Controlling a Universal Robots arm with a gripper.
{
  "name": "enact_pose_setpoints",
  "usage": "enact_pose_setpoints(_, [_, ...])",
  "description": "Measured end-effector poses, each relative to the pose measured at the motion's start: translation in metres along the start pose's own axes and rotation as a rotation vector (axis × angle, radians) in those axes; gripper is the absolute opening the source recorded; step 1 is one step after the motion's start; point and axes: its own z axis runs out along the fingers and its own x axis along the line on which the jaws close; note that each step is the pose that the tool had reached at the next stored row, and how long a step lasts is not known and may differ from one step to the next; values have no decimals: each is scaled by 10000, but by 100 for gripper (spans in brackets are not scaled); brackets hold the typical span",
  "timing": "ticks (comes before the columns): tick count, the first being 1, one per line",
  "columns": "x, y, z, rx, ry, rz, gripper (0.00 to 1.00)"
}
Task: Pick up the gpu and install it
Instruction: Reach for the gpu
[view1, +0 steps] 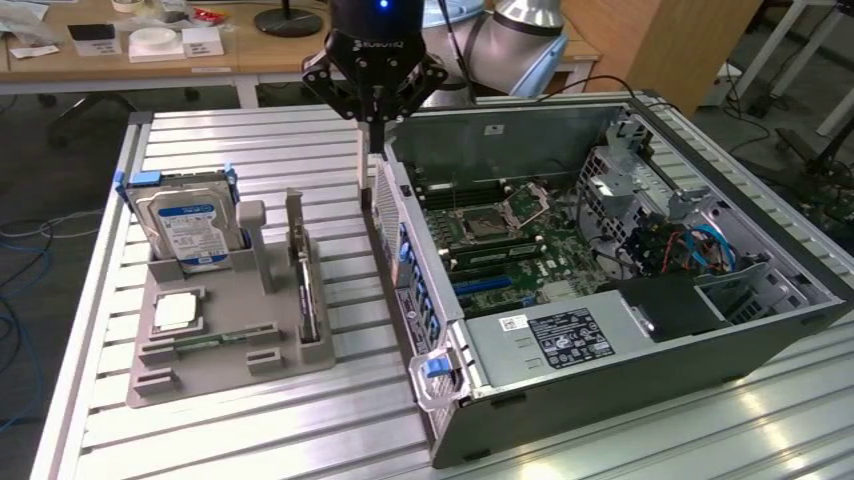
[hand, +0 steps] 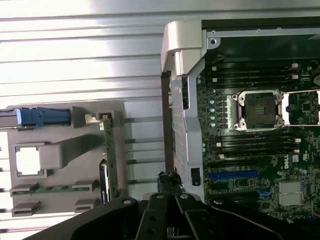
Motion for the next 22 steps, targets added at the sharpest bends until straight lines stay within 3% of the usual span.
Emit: enact_pose_setpoints(22, [304, -28, -8, 0, -1, 0, 10])
